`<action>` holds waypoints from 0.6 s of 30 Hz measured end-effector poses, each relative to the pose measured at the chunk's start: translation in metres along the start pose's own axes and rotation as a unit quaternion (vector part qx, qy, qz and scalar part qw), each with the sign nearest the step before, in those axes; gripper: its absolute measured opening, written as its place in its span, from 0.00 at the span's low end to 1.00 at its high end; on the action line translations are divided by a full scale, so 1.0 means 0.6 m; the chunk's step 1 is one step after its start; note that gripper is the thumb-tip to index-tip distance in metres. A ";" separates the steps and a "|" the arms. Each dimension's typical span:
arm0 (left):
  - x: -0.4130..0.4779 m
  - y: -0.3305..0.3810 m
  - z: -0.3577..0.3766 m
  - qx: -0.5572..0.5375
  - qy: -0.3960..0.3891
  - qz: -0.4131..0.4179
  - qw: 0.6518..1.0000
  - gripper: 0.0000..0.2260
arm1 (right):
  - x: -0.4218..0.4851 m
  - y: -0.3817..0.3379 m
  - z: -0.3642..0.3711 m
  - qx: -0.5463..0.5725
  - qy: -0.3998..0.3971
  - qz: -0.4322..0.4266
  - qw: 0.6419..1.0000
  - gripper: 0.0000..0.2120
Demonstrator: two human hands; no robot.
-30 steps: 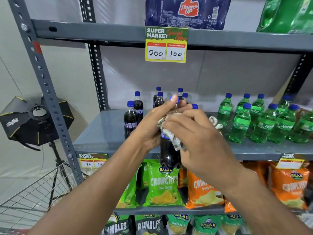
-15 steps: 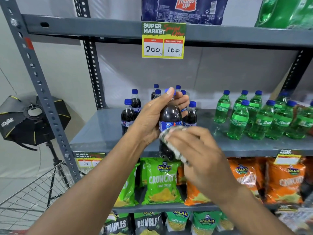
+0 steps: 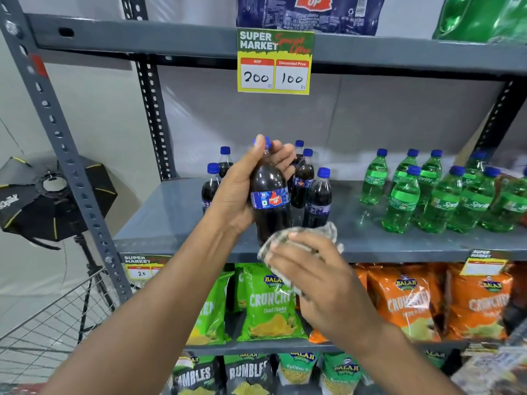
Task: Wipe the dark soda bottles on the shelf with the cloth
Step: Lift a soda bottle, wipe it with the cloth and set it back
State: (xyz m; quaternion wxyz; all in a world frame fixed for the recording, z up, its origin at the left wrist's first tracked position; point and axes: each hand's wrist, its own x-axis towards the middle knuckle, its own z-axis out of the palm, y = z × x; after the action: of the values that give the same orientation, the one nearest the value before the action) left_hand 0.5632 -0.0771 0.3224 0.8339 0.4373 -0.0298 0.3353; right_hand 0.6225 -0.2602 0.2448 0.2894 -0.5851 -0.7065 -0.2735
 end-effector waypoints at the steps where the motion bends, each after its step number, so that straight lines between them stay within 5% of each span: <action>1: -0.001 0.001 -0.001 0.008 -0.005 0.001 1.000 0.13 | -0.012 0.000 0.004 0.005 -0.004 0.000 1.000 0.26; 7: 0.001 -0.019 0.015 0.047 -0.017 -0.015 0.999 0.12 | 0.039 0.013 -0.015 0.021 0.078 0.050 0.995 0.27; 11: -0.001 -0.037 0.027 0.044 -0.011 -0.056 0.997 0.11 | 0.102 0.011 -0.036 -0.071 0.124 0.082 0.986 0.19; 18: -0.009 -0.039 0.021 0.053 0.034 -0.051 0.997 0.09 | 0.070 -0.041 -0.036 -0.214 -0.072 0.025 0.974 0.17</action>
State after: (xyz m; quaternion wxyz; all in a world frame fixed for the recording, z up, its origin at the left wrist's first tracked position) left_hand 0.5758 -0.0987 0.3117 0.8262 0.4697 0.0386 0.3086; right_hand 0.5938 -0.2516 0.2890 0.1132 -0.6688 -0.6359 -0.3683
